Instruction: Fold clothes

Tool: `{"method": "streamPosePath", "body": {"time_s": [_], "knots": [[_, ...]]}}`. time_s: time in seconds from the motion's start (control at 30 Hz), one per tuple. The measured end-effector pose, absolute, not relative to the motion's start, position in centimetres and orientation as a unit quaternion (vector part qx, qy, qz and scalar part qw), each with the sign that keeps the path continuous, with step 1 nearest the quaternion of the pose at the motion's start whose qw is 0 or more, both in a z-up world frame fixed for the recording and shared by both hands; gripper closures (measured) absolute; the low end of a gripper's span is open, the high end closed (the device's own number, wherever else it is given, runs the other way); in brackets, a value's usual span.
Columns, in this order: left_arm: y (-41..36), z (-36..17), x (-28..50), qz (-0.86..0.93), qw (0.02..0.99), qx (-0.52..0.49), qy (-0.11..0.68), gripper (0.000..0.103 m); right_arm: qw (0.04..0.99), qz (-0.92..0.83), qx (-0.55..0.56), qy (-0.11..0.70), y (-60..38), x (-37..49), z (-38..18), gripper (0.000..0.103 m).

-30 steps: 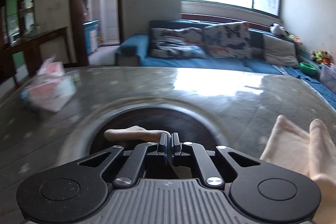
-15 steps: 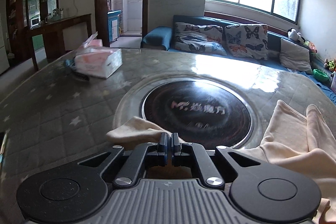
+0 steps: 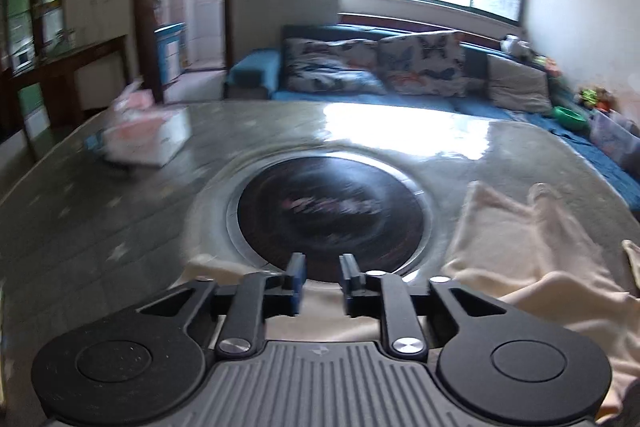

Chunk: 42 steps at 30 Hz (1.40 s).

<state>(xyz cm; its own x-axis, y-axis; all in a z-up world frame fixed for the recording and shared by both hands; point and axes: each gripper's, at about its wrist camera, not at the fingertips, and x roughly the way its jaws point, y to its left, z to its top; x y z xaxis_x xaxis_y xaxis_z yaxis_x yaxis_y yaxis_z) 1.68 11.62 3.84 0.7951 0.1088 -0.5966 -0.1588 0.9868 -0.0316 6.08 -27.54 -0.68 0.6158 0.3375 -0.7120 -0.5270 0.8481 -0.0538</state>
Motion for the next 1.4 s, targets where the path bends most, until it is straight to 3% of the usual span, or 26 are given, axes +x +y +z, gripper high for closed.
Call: {"method": "streamPosePath", "body": {"time_s": [0.6, 0.83, 0.93, 1.07, 1.13, 1.27, 1.4], "knots": [[1.7, -0.4, 18.0, -0.039, 0.932, 0.026, 0.360, 0.057, 0.893, 0.207, 0.012, 0.400, -27.6, 22.0, -4.7, 0.073], [0.8, -2.5, 20.8, -0.046, 0.924, 0.037, 0.378, 0.057, 0.890, 0.204, 0.034, 0.407, -27.9, 23.8, -6.2, 0.073], [0.6, -2.8, 20.9, -0.061, 0.925, 0.034, 0.373, 0.059, 0.889, 0.209, 0.040, 0.406, -27.9, 24.0, -6.3, 0.073], [0.0, -2.9, 20.8, -0.082, 0.926, 0.035, 0.367, 0.084, 0.887, 0.217, 0.043, 0.406, -27.7, 24.1, -6.2, 0.074], [-0.3, -2.8, 20.7, -0.085, 0.928, 0.043, 0.360, 0.090, 0.886, 0.221, 0.042, 0.406, -27.4, 24.2, -6.2, 0.074], [-0.9, -2.7, 20.4, -0.084, 0.933, 0.059, 0.345, 0.100, 0.884, 0.229, 0.029, 0.407, -26.3, 24.1, -6.3, 0.095], [0.0, -1.7, 20.1, -0.055, 0.944, 0.061, 0.320, 0.101, 0.897, 0.226, 0.009, 0.379, -25.9, 23.0, -5.2, 0.098]]}}
